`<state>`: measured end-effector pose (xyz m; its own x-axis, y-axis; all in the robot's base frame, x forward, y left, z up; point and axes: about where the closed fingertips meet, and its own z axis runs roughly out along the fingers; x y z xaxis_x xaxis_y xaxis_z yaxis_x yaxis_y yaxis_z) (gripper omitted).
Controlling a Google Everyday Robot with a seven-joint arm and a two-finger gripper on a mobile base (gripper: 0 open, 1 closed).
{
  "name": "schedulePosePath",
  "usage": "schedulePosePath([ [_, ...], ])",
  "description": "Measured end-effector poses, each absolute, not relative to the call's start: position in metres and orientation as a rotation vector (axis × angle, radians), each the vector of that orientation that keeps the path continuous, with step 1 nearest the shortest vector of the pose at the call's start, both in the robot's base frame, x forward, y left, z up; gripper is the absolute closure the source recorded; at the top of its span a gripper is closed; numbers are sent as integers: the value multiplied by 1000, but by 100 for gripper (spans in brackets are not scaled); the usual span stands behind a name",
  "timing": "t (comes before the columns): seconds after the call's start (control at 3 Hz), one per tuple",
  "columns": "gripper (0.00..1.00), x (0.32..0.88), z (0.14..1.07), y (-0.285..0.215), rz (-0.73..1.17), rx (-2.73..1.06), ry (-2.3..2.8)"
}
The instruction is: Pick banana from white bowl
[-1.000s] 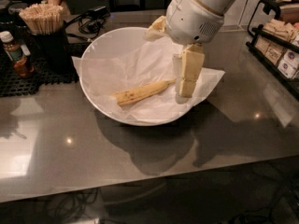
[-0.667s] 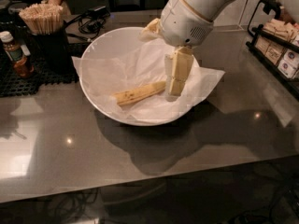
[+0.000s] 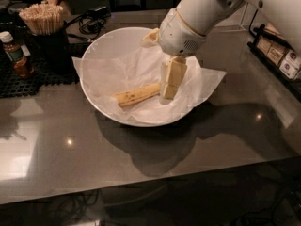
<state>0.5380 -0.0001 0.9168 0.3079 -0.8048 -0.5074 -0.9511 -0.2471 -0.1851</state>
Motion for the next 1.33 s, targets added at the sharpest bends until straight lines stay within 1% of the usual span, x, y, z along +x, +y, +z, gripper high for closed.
schedulePosePath([
  [0.33, 4, 538, 917, 0, 429, -2125, 1557],
  [0.67, 23, 542, 906, 1, 437, -2127, 1568],
  [1.0, 36, 552, 884, 1, 458, -2126, 1598],
  [1.33, 36, 560, 863, -2, 476, -2110, 1639],
])
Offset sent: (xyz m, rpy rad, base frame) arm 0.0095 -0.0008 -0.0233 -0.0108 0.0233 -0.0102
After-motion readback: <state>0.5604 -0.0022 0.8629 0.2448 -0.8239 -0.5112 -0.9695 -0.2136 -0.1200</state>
